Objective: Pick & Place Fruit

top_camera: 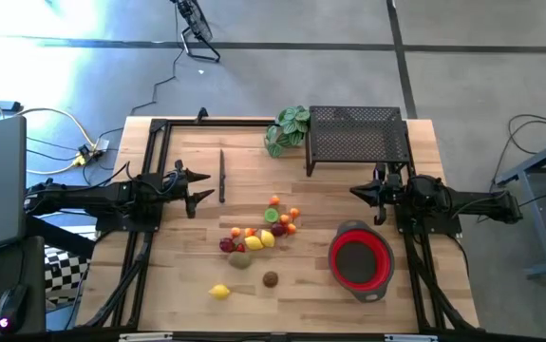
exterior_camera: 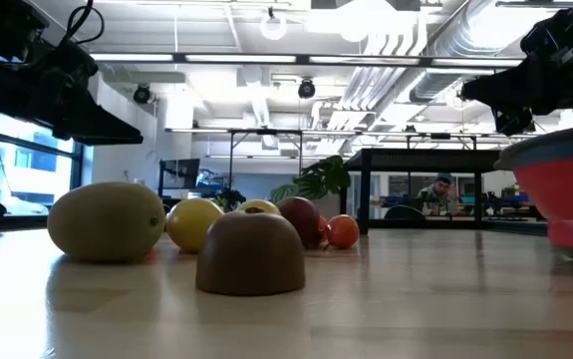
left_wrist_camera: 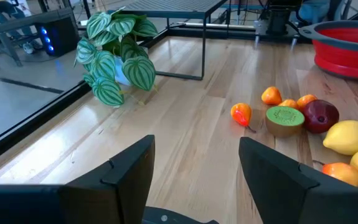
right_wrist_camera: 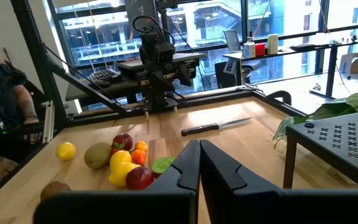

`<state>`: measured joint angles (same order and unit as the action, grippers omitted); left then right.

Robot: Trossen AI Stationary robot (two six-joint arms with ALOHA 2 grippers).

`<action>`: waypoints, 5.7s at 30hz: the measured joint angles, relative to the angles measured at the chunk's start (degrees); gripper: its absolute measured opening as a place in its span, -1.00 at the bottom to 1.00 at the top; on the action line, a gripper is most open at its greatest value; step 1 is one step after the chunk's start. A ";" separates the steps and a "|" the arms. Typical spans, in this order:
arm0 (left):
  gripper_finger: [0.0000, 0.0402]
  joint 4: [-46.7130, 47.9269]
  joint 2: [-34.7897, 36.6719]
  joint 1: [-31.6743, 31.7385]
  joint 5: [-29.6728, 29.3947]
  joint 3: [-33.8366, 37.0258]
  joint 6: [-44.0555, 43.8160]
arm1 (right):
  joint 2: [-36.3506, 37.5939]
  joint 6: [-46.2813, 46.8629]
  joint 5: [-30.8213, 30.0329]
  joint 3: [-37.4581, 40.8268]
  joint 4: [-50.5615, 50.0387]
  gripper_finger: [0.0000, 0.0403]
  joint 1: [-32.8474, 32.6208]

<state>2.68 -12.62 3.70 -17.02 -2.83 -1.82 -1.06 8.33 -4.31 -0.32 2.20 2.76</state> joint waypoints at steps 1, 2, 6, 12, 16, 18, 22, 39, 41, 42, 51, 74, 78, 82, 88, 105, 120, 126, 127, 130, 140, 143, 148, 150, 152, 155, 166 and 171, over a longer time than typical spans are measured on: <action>0.13 0.00 0.01 0.01 -0.01 0.02 0.00 | 0.00 0.01 0.01 0.00 0.00 -0.98 -0.02; 0.13 0.00 0.02 0.00 0.00 0.00 -0.01 | 0.00 0.01 0.01 0.00 0.02 -0.98 -0.02; 0.13 0.00 0.02 0.02 0.00 0.00 0.01 | -0.01 0.00 -0.01 0.00 0.01 -0.98 -0.01; 0.13 0.00 0.02 0.01 0.00 0.02 0.01 | -0.02 0.01 0.01 0.00 0.00 -0.98 -0.02; 0.13 0.00 0.01 0.00 0.00 0.00 0.01 | 0.00 0.00 0.00 0.00 0.00 -0.98 -0.01; 0.13 0.00 0.01 0.02 0.00 0.02 0.00 | -0.02 -0.01 0.01 0.00 0.00 -0.98 -0.02; 0.13 0.00 0.02 0.02 -0.02 0.00 -0.01 | -0.02 -0.01 -0.01 0.00 0.02 -0.98 0.00; 0.13 0.00 0.02 0.02 0.00 0.00 0.01 | 0.00 0.01 0.01 0.00 0.00 -0.98 -0.02; 0.13 -0.08 0.02 0.00 -0.02 0.02 0.01 | -0.02 -0.01 0.00 0.00 0.02 -0.98 -0.02; 0.13 -0.14 0.00 0.01 -0.02 0.02 0.01 | -0.01 -0.01 0.00 0.00 0.01 -0.98 -0.02; 0.13 -2.27 0.00 0.00 0.00 0.22 0.01 | 0.00 0.01 0.00 0.00 0.00 -0.98 -0.02; 0.13 -2.70 0.00 0.01 1.84 0.17 -7.73 | -0.02 2.56 0.03 0.00 0.01 -0.98 -0.02; 0.13 -2.71 0.00 0.02 1.68 0.17 -13.24 | -0.02 6.21 0.03 0.00 0.17 -0.98 -0.02; 0.13 -2.71 0.00 0.02 1.65 0.15 -14.64 | 0.00 6.48 -0.11 0.00 0.19 -0.98 -0.02; 0.13 -2.57 0.02 0.02 0.79 0.09 -14.80 | -0.02 6.46 -0.11 0.00 0.17 -0.98 -0.01; 0.13 -2.54 0.00 0.02 0.98 0.07 -14.80 | -0.02 6.46 -0.07 0.00 0.17 -0.98 0.00; 0.13 -2.54 0.01 0.02 0.98 0.04 -13.34 | 0.00 5.35 -0.27 0.00 0.17 -0.98 0.00; 0.13 -2.53 0.01 0.02 1.00 0.04 -9.19 | -0.02 0.57 -0.22 0.00 0.17 -0.98 -0.02; 0.13 -2.54 0.00 0.02 1.01 0.04 -8.37 | 0.00 0.56 -0.23 0.00 0.17 -0.98 -0.01; 0.13 -2.54 0.00 0.02 1.03 0.04 -6.44 | 0.00 0.75 -0.18 0.00 0.17 -0.98 -0.01; -0.19 -2.51 0.01 0.02 1.07 0.02 -4.44 | -0.02 0.79 -0.13 0.00 0.17 -0.98 -0.01; -0.30 -2.49 0.00 0.02 1.07 0.00 -4.44 | -0.01 0.82 -0.08 -0.01 0.17 -0.98 -0.01; -0.36 -2.49 0.00 0.02 1.07 0.00 -4.44 | -0.01 0.83 -0.05 0.00 0.17 -0.98 0.00; -0.37 -2.51 0.00 0.02 1.07 0.00 -4.44 | -0.01 0.83 -0.05 0.00 0.17 -0.98 -0.01; -0.37 -2.51 0.00 0.02 1.07 0.00 -4.44 | -0.02 0.84 -0.05 0.00 0.17 -0.99 -0.01; -0.37 -2.51 0.00 0.02 1.07 0.00 -4.44 | -0.01 0.84 -0.03 0.00 0.17 -0.99 -0.01; -0.37 -2.51 0.00 0.02 1.11 0.00 -4.56 | -0.01 0.84 -0.01 -0.01 0.17 -0.99 -0.01; -0.37 -2.51 0.02 0.02 1.11 0.00 -4.47 | -0.01 0.85 -0.01 0.00 0.17 -0.99 -0.02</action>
<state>0.16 -12.60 3.73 -15.90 -2.83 -6.28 -1.07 9.18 -4.32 -0.32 2.37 2.74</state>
